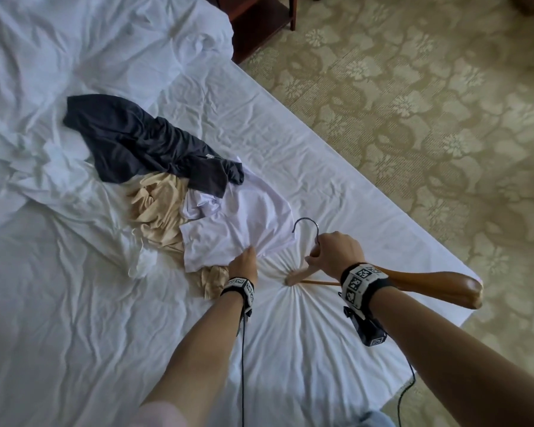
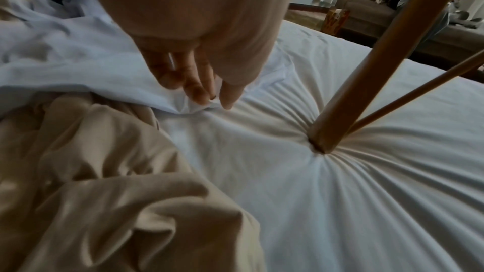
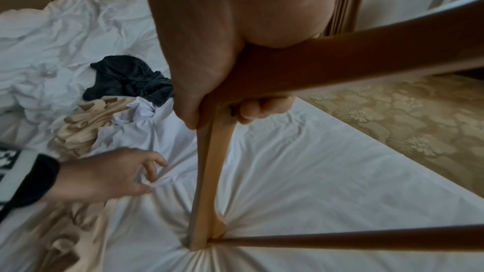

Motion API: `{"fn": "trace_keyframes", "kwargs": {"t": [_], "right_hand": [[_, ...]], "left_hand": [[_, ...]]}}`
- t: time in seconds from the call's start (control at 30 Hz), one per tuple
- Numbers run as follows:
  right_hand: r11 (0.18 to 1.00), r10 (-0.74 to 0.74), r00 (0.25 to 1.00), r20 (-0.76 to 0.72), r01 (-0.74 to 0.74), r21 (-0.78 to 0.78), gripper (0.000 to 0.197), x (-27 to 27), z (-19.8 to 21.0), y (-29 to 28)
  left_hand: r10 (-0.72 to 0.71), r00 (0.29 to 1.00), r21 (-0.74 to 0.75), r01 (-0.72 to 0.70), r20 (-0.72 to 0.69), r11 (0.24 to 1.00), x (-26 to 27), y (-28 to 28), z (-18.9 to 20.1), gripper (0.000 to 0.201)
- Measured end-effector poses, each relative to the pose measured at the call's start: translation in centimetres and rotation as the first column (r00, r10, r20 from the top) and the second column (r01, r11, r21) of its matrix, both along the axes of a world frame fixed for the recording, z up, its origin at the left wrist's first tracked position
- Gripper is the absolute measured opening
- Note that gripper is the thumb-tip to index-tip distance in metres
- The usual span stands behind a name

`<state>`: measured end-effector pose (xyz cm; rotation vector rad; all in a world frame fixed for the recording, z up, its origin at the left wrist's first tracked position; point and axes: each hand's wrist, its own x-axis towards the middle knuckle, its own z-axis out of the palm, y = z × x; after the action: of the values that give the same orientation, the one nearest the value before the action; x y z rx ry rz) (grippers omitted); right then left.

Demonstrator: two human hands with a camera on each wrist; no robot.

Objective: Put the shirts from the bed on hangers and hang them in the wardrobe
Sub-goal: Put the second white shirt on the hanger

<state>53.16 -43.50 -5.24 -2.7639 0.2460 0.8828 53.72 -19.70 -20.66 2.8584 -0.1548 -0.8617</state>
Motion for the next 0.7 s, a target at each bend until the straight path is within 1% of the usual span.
{"fn": "trace_keyframes", "kwargs": {"t": [0.03,0.1,0.17,0.23,0.27,0.33,0.37,0.43,0.47,0.5,0.57,0.63,0.7], "right_hand": [[1.0,0.006,1.0,0.002,-0.006,0.001,0.021,-0.1,0.0,-0.1],[1.0,0.012,1.0,0.007,-0.012,0.004,0.021,-0.2,-0.2,-0.3],[1.0,0.016,1.0,0.019,-0.016,0.003,0.021,-0.3,-0.4,-0.3],[1.0,0.03,0.999,0.024,-0.03,-0.004,0.021,-0.5,-0.5,-0.2],[0.999,0.038,0.999,0.024,-0.038,-0.007,0.021,-0.6,-0.7,-0.1],[0.999,0.048,0.998,0.029,-0.048,-0.012,0.022,-0.7,-0.8,0.0],[0.999,0.05,0.998,0.034,-0.05,-0.012,0.022,-0.6,-0.8,0.1],[0.999,0.053,0.998,0.042,-0.053,-0.004,0.021,-0.5,-0.6,0.3],[0.998,0.058,0.997,0.048,-0.058,-0.001,0.021,-0.5,-0.5,0.4],[0.998,0.066,0.997,0.051,-0.066,0.005,0.02,-0.4,-0.4,0.5],[0.996,0.083,0.995,0.057,-0.084,0.017,0.018,-0.4,-0.1,0.8],[0.994,0.103,0.993,0.06,-0.105,0.029,0.017,-0.9,0.3,1.0],[0.991,0.129,0.99,0.054,-0.131,0.035,0.019,-1.9,0.4,1.1]], "left_hand": [[-0.031,1.0,0.036,0.03,0.007,0.999,0.4,0.0,0.1,0.036],[-0.069,0.998,0.081,0.069,-0.003,0.994,1.0,0.0,0.5,0.028],[-0.072,0.997,0.061,0.072,0.009,0.996,1.2,0.0,0.3,0.026],[-0.058,0.998,-0.008,0.058,0.03,0.998,1.1,-0.1,0.2,0.027],[-0.023,0.999,-0.057,0.025,0.035,0.998,0.9,-0.1,0.3,0.027],[0.093,0.995,-0.162,-0.088,0.023,0.983,0.3,-0.3,1.2,0.021],[0.164,0.986,-0.215,-0.159,0.007,0.964,0.0,-0.4,1.9,0.018],[0.31,0.95,-0.325,-0.304,-0.037,0.895,-0.9,-0.3,3.4,0.019],[0.347,0.936,-0.357,-0.346,-0.063,0.868,-1.3,-0.2,4.1,0.022],[0.36,0.929,-0.36,-0.367,-0.088,0.858,-1.7,0.0,5.0,0.029],[0.331,0.935,-0.318,-0.354,-0.126,0.879,-2.3,0.7,6.4,0.037],[0.317,0.944,-0.304,-0.329,-0.092,0.894,-3.1,1.1,7.6,0.029],[0.378,0.925,-0.328,-0.364,-0.022,0.872,-3.8,1.2,9.5,0.024]]}}
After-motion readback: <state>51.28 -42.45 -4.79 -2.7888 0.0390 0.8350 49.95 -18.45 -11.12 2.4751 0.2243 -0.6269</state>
